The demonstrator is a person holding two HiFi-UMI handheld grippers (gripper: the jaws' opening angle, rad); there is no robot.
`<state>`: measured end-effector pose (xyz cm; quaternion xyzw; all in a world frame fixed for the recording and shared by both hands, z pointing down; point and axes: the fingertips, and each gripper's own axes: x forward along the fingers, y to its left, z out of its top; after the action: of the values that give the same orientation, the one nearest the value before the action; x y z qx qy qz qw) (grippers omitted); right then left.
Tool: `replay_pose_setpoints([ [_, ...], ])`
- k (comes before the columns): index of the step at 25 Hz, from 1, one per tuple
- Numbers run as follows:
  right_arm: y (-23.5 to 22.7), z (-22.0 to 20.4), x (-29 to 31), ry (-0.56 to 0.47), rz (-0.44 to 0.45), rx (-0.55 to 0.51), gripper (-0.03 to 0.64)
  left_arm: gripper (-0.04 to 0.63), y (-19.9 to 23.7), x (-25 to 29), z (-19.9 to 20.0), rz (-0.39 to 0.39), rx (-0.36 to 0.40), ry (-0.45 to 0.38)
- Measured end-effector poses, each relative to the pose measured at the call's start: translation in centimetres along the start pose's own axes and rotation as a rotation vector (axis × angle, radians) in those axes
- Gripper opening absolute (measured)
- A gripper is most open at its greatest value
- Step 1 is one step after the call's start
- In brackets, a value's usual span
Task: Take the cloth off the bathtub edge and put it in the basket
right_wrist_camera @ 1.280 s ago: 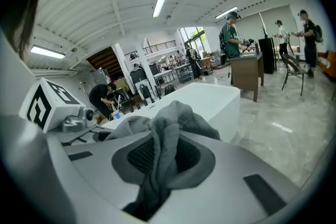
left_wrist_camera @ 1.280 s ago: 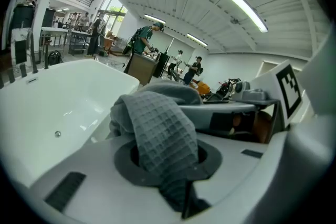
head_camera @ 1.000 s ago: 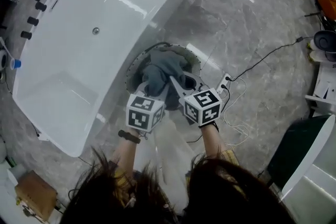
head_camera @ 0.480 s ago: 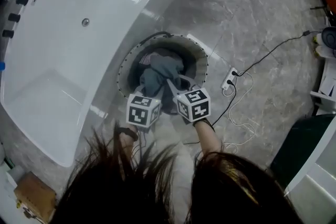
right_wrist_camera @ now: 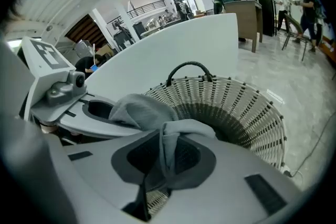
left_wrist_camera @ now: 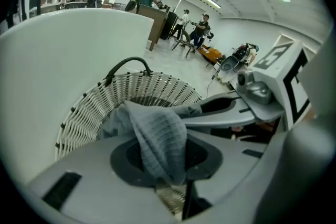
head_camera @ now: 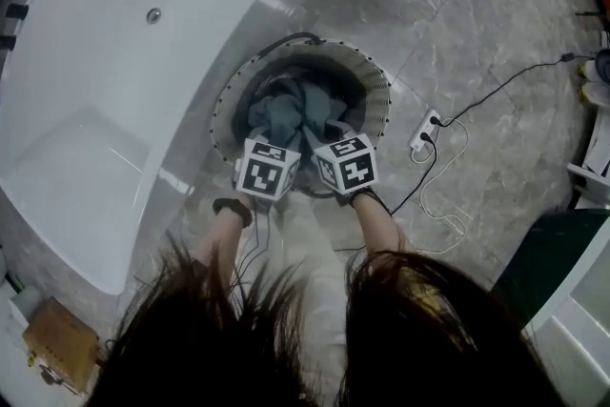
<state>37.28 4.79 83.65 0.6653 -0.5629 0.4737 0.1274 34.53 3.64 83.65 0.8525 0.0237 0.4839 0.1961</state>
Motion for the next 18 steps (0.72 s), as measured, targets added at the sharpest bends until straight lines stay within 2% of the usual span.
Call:
replay_pose_setpoints([
  [9,-0.9,-1.9,0.4,0.054,-0.008,0.026,0.061,0.116,1.4,0.6,-1.3,0.031,0.021,0.058],
  [14,-1.6,-2.9,0.2,0.08,-0.004,0.046,0.141,0.195,2.7,0.2,-1.8,0.052,0.008,0.072],
  [18,-1.9,-2.7,0.0,0.071,-0.018,0.037,0.182,0.211,3.0,-0.4,-0.9,0.071,0.031,0.038],
])
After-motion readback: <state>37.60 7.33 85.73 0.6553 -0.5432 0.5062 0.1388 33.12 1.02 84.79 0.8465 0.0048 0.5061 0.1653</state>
